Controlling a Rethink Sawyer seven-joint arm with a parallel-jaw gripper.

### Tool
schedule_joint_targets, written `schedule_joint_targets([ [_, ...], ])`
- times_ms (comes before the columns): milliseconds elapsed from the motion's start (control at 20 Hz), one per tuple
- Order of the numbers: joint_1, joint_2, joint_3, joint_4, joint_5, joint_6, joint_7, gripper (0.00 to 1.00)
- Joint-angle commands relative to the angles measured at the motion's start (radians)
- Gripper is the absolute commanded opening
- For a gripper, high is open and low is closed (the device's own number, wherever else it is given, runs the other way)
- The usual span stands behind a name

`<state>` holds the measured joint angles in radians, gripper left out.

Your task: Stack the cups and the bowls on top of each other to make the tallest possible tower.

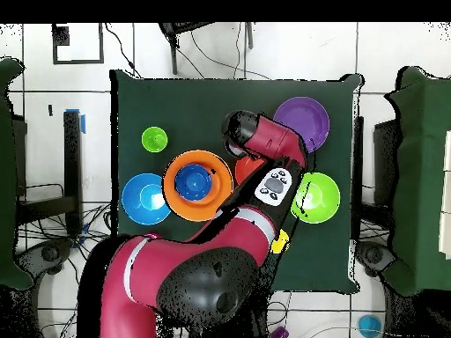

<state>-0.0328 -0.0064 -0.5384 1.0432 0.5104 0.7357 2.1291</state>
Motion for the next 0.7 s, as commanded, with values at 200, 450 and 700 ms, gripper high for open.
schedule_joint_targets([
  [200,0.018,0.043,0.142,0.04,-0.029,-0.02,0.115,0.0],
  [450,0.019,0.029,0.141,0.041,-0.03,-0.009,0.11,0.0],
  [700,0.019,-0.081,0.12,0.061,-0.041,0.09,0.07,0.0],
])
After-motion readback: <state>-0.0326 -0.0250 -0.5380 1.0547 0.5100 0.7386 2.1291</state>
